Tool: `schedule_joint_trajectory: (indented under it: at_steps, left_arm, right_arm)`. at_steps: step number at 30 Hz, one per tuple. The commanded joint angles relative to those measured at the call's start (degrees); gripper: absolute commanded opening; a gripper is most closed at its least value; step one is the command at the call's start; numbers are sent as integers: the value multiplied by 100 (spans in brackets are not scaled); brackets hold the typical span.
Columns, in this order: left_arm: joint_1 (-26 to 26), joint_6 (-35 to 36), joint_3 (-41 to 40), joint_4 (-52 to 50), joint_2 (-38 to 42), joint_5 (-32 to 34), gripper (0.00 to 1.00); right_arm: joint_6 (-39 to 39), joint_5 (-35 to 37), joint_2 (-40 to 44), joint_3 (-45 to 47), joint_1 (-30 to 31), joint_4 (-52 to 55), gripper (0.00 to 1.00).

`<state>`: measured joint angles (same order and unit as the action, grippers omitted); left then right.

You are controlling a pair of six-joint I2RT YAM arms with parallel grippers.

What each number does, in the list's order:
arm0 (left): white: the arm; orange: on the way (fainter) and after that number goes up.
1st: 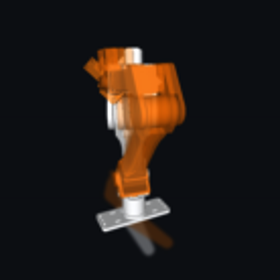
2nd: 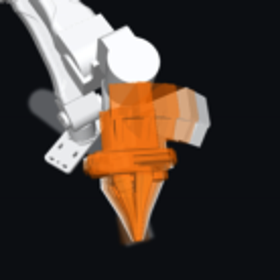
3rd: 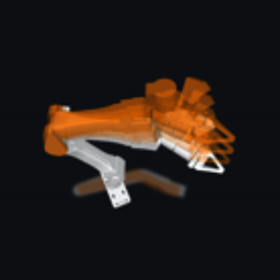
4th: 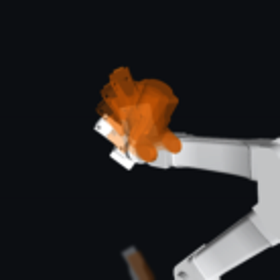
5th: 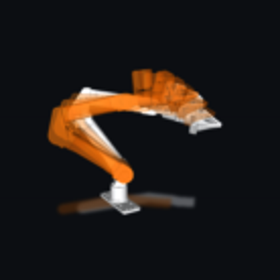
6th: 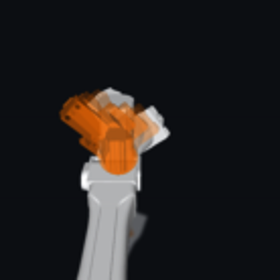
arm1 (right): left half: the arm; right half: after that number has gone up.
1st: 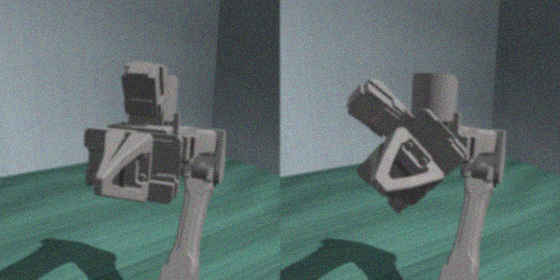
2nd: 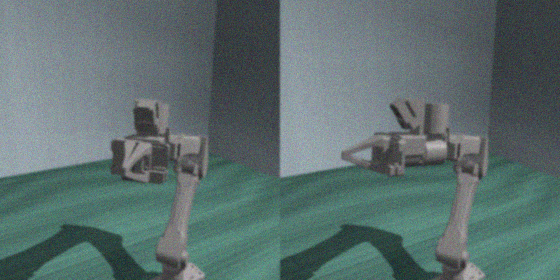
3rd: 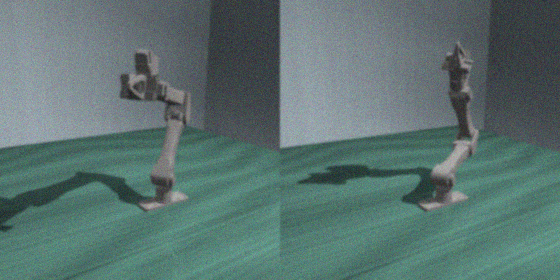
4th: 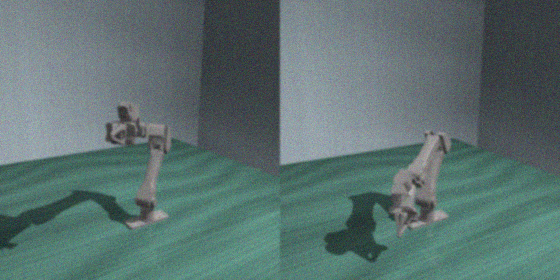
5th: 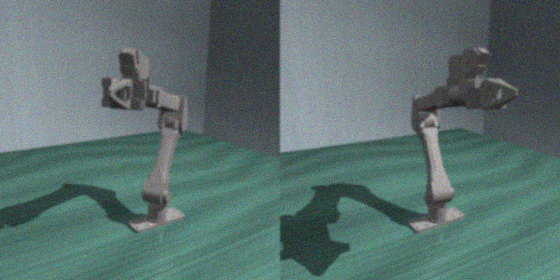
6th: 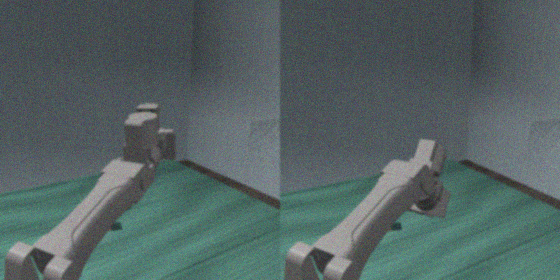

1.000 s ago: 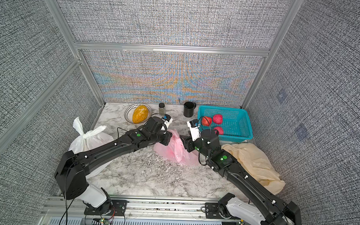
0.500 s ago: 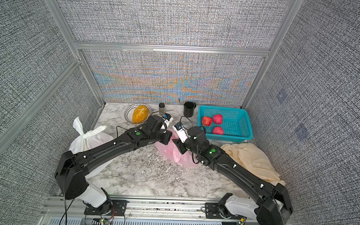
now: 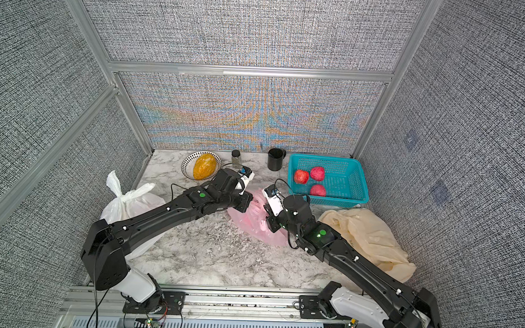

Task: Untie the knot of a plastic bag & take out the apple
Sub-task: Untie the plastic bag at the center of the board.

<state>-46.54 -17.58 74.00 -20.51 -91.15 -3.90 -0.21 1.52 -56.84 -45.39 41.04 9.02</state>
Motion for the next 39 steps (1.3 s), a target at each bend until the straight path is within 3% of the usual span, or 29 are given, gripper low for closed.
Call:
schedule_joint_trajectory:
  at_steps: [1,10,18,19,22,26,31,35,39]
  left_arm:
    - [112,-109,-27,14,-79,528,0]
    - [369,-272,-193,389,-104,384,0]
    - [521,-316,-270,724,-70,288,0]
    - [536,-332,-287,782,-74,281,0]
    - [576,-367,-311,934,-93,197,0]
    - [585,-377,-302,1047,-119,135,0]
    - [586,-351,-316,1122,-123,77,0]
    - [585,-312,-342,1094,-75,36,0]
    - [585,-259,-356,1041,-43,12,0]
  right_arm:
    - [328,69,310,260,-29,36,0]
    - [1018,24,1328,1252,-91,-515,0]
    - [1461,-37,1610,1724,-90,-590,0]
    - [1515,-64,1608,1809,-94,-654,3]
    - [1692,-235,1614,2051,-96,-772,24]
    - [1863,-434,1519,2157,-88,-731,34]
    - [1831,-447,1467,2004,-96,-590,35]
    - [1449,-131,1394,1280,-94,-106,46]
    - [957,40,942,272,-95,538,51]
